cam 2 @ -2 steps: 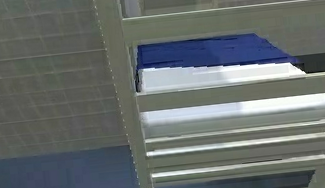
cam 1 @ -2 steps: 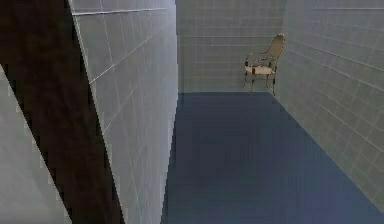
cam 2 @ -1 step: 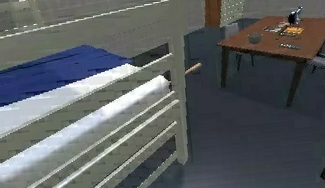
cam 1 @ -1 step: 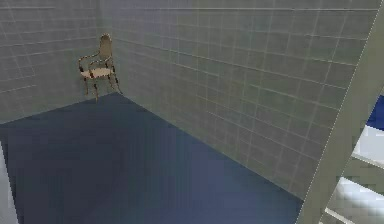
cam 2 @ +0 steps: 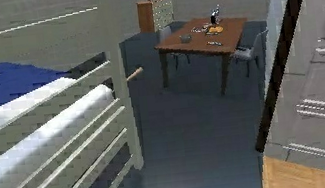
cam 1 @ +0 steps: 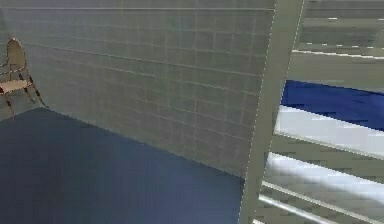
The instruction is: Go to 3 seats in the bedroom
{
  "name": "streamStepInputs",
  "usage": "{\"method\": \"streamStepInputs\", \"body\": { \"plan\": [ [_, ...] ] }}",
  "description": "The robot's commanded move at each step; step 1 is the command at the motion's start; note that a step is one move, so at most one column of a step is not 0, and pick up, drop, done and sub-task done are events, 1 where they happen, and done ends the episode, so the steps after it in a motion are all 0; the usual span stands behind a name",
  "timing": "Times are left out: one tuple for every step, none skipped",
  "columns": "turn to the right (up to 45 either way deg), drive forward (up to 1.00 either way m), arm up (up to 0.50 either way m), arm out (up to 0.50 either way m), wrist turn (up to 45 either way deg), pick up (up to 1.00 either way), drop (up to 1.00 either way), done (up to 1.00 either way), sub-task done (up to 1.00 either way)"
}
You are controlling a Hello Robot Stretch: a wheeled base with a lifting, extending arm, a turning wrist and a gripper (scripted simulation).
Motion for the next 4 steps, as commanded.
{"method": "streamStepInputs", "body": {
  "plan": [
    [0.0,0.30,0.00,0.00,0.0,0.00,0.00,0.00,0.00],
    [-45.0,0.00,0.00,0.00,0.0,0.00,0.00,0.00,0.00],
    [-12.0,0.00,0.00,0.00,0.0,0.00,0.00,0.00,0.00],
    [0.0,1.00,0.00,0.00,0.0,0.00,0.00,0.00,0.00]
  ]
}}
